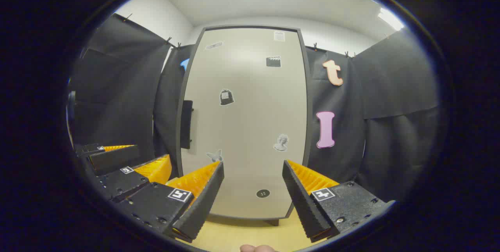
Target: Open the cabinet door with the right hand, grasp the bottle in the cabinet with the left hand and place it on the coaster, then close the cabinet door with the right hand.
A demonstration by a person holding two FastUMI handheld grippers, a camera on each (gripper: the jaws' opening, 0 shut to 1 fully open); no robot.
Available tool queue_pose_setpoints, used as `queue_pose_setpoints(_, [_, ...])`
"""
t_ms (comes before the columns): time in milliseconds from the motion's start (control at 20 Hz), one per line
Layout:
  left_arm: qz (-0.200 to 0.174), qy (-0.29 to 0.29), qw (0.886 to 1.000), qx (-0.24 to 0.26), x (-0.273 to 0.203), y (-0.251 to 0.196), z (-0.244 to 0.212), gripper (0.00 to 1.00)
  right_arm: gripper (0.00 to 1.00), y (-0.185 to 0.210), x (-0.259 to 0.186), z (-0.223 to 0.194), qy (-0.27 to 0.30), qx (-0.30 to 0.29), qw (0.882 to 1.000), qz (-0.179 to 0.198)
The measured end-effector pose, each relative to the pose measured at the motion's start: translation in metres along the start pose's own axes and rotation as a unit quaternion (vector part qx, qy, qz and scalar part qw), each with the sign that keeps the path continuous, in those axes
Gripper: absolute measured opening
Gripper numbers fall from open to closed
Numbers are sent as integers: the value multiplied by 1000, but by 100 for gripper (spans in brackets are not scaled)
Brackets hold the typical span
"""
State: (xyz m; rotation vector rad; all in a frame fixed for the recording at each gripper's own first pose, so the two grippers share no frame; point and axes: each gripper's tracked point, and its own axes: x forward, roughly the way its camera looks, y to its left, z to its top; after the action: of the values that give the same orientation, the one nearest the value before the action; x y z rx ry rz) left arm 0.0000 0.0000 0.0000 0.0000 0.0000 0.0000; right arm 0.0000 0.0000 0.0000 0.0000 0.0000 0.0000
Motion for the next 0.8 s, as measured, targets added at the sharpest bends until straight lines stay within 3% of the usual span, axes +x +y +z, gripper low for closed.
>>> queue_pose_setpoints(800, [6,12,1000,-9,-7,-7,-7,95,97,-4,-11,-7,17,6,1000,1])
